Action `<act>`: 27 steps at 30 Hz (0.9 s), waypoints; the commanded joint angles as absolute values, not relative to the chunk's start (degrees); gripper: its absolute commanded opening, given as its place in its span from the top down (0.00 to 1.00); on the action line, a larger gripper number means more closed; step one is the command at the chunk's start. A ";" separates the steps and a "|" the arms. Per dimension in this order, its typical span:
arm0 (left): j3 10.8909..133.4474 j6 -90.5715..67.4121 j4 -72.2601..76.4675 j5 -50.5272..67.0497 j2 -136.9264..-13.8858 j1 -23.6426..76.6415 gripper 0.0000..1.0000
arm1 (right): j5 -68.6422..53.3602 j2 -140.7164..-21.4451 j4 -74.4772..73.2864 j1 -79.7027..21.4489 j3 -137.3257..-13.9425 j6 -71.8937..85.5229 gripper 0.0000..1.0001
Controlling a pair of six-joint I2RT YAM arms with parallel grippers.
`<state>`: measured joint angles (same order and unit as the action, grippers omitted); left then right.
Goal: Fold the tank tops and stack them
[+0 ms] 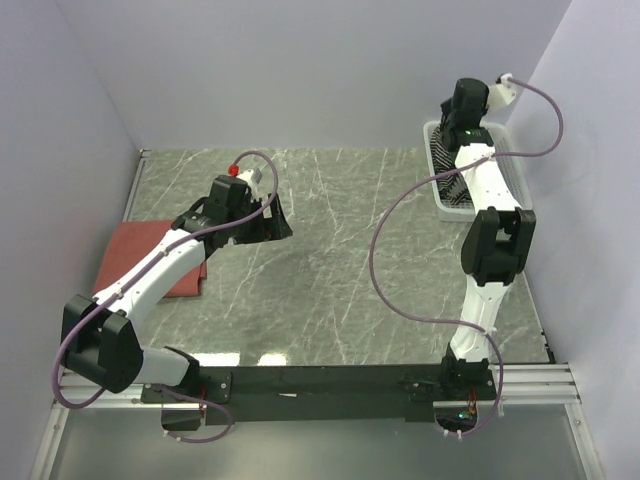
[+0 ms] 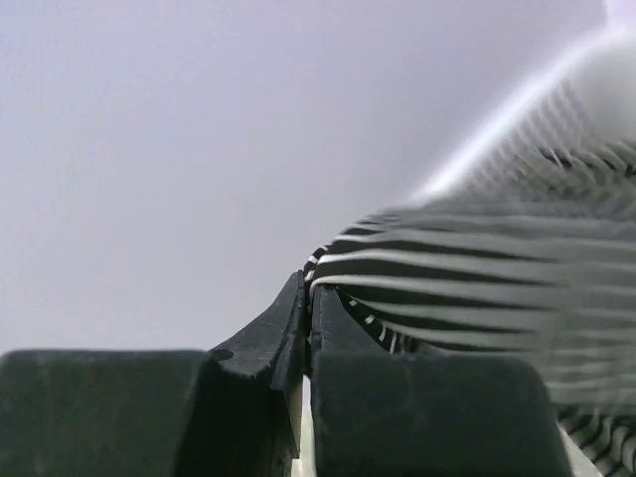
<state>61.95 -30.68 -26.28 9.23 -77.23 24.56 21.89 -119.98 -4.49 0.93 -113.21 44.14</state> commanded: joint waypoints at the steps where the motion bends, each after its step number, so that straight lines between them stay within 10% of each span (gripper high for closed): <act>1: 63.63 -29.71 -23.29 11.08 -75.41 24.52 0.07 | 31.63 -114.88 -0.18 0.26 -112.32 37.64 1.00; 18: 62.14 -32.86 -22.24 9.06 -67.86 20.57 0.10 | 29.10 -96.87 -2.98 -23.80 -131.84 16.35 1.00; 27: 63.19 -36.03 -22.68 5.36 -61.96 17.23 0.11 | 27.60 -80.33 -3.15 -34.19 -112.33 20.98 1.00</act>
